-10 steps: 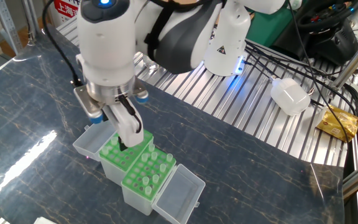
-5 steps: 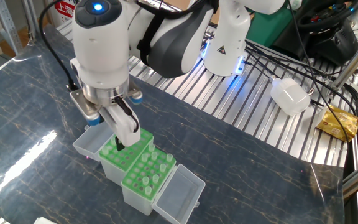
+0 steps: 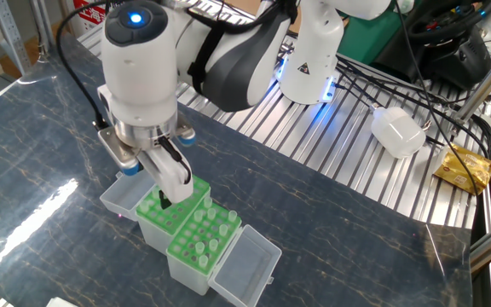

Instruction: Transfer all large pipette tips from one holder to another

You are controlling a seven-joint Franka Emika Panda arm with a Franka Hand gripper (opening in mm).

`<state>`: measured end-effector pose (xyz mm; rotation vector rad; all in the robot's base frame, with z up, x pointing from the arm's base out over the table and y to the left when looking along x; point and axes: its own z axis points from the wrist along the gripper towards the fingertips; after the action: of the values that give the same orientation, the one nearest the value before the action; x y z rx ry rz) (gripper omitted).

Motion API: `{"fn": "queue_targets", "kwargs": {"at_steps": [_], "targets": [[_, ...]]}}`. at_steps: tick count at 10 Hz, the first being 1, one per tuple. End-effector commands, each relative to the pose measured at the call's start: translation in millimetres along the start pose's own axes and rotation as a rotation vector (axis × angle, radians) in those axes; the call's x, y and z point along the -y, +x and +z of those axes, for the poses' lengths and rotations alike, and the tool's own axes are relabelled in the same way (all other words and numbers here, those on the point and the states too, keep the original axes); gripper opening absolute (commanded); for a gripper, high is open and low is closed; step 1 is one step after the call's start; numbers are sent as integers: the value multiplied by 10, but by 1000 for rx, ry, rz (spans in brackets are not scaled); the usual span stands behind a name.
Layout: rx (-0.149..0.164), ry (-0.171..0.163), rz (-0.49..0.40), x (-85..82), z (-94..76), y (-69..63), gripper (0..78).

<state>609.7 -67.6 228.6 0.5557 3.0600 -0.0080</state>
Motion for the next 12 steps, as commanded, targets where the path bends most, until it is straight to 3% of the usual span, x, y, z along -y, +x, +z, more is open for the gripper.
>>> {"fn": "queue_targets", "kwargs": {"at_steps": [1,8,9,12], "targets": [[13,-6,-24,23,120,-11,774],[23,-9,-32,39,232,63,774],[24,-10,-33,42,237,62,11],[24,-10,-33,42,237,62,11]]}}
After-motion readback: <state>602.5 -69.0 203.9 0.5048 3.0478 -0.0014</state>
